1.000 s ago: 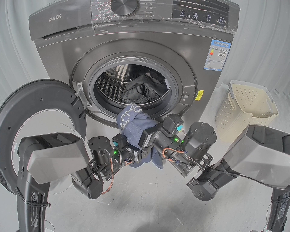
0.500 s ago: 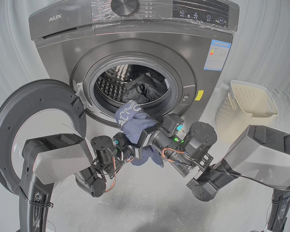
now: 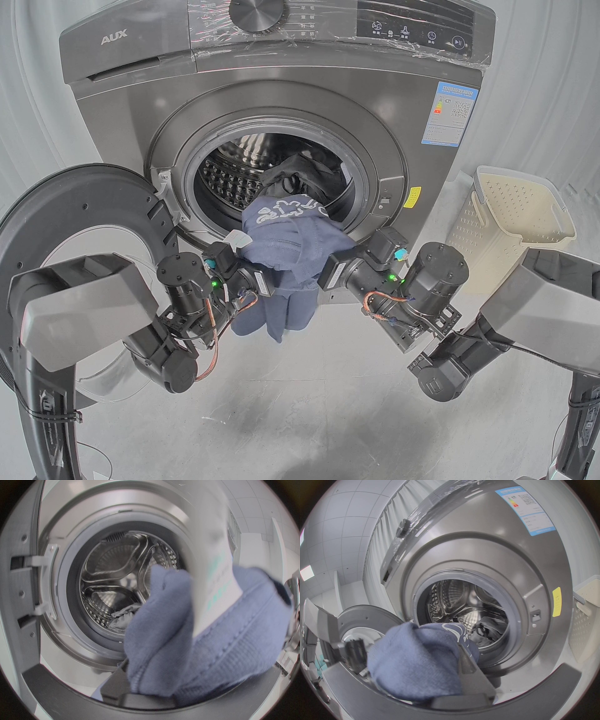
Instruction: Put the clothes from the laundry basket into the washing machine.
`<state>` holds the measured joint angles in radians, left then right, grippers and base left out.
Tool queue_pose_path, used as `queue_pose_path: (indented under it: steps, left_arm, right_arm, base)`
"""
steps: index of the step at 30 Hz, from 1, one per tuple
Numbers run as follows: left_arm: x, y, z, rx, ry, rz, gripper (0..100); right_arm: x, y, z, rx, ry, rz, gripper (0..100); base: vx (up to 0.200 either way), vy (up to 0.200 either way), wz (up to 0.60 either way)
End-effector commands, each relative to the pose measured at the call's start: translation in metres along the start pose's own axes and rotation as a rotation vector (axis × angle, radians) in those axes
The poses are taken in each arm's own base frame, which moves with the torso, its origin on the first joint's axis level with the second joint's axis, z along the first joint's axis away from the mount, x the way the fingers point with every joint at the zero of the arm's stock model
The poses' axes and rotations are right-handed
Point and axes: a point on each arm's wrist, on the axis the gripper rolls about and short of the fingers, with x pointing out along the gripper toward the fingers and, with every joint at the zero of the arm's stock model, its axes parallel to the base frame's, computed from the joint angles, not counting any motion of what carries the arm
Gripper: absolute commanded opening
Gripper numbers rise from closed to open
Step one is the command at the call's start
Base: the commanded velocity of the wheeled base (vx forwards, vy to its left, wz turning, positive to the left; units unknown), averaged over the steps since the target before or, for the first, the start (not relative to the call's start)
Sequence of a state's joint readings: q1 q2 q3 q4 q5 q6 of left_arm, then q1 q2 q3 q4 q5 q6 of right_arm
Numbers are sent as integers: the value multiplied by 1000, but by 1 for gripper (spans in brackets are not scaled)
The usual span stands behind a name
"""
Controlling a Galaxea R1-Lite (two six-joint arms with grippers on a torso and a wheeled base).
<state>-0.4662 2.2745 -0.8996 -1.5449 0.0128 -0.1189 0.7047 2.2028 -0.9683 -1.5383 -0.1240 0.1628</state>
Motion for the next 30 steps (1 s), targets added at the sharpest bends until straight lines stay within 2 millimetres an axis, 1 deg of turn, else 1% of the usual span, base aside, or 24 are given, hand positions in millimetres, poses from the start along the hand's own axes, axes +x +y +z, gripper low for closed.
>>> queue_pose_path:
  steps: [1,2,3,5,8,9,11,14,16,17,18,19,20,22,23,24,25,27,28,30]
  left_arm:
    - [-18,-11,40,-22,-61,-24,0]
    - [-26,-18,47,-27,-60,-39,0]
    - [-30,-20,51,-29,-61,-40,0]
    - [-37,-21,54,-31,-56,-43,0]
    - [-42,-25,56,-35,-49,-52,0]
    - [-44,-25,56,-35,-48,-51,0]
    - [-46,-26,56,-36,-44,-52,0]
    - [-49,-32,57,-39,-39,-66,0]
    - [-54,-32,62,-40,-47,-69,0]
    - [-56,-32,66,-41,-53,-70,0]
    - [-60,-32,70,-41,-57,-69,0]
    - [-62,-32,72,-42,-60,-69,0]
    - [-65,-31,76,-43,-68,-69,0]
    - [-74,-30,84,-42,-79,-69,0]
    - [-74,-30,84,-42,-79,-69,0]
    - [-82,-30,92,-47,-89,-72,0]
    - [-85,-30,93,-54,-86,-73,0]
    - [-88,-29,90,-61,-68,-74,0]
    - [-88,-29,90,-61,-68,-74,0]
    - [-92,-28,79,-44,-22,-66,0]
  right_arm:
    - [-1,-18,-12,-10,34,-45,0]
    - [-1,-20,-16,-12,41,-50,0]
    - [-1,-21,-18,-11,46,-50,0]
    - [-1,-21,-21,-11,54,-50,0]
    - [-2,-18,-20,-6,50,-44,0]
    - [-2,-17,-20,-6,50,-42,100]
    - [-2,-15,-18,-2,45,-37,100]
    - [-8,-15,-19,-1,68,-30,100]
    - [-20,-14,-21,-13,114,-24,100]
    - [-20,-14,-21,-13,114,-24,100]
    - [-40,-9,-25,-30,191,12,100]
    - [-45,-8,-25,-38,208,23,100]
    - [-59,-7,-27,-56,261,52,100]
    - [-77,-6,-24,-66,311,88,100]
    - [-77,-6,-24,-66,311,88,100]
    - [-91,-6,-20,-65,341,93,100]
    - [-96,-9,-18,-65,353,85,100]
    - [-104,-14,-15,-76,372,71,100]
    - [-104,-14,-15,-76,372,71,100]
    - [-109,-24,-12,-82,379,35,100]
  base:
    - [0,0,0]
    - [0,0,0]
    - [0,0,0]
    - [0,0,0]
    - [0,0,0]
    - [0,0,0]
    - [0,0,0]
    - [0,0,0]
    - [0,0,0]
    - [0,0,0]
    - [0,0,0]
    - [0,0,0]
    - [0,0,0]
    - [0,0,0]
    - [0,0,0]
    - [0,0,0]
    - [0,0,0]
    - [0,0,0]
    - [0,0,0]
    - [0,0,0]
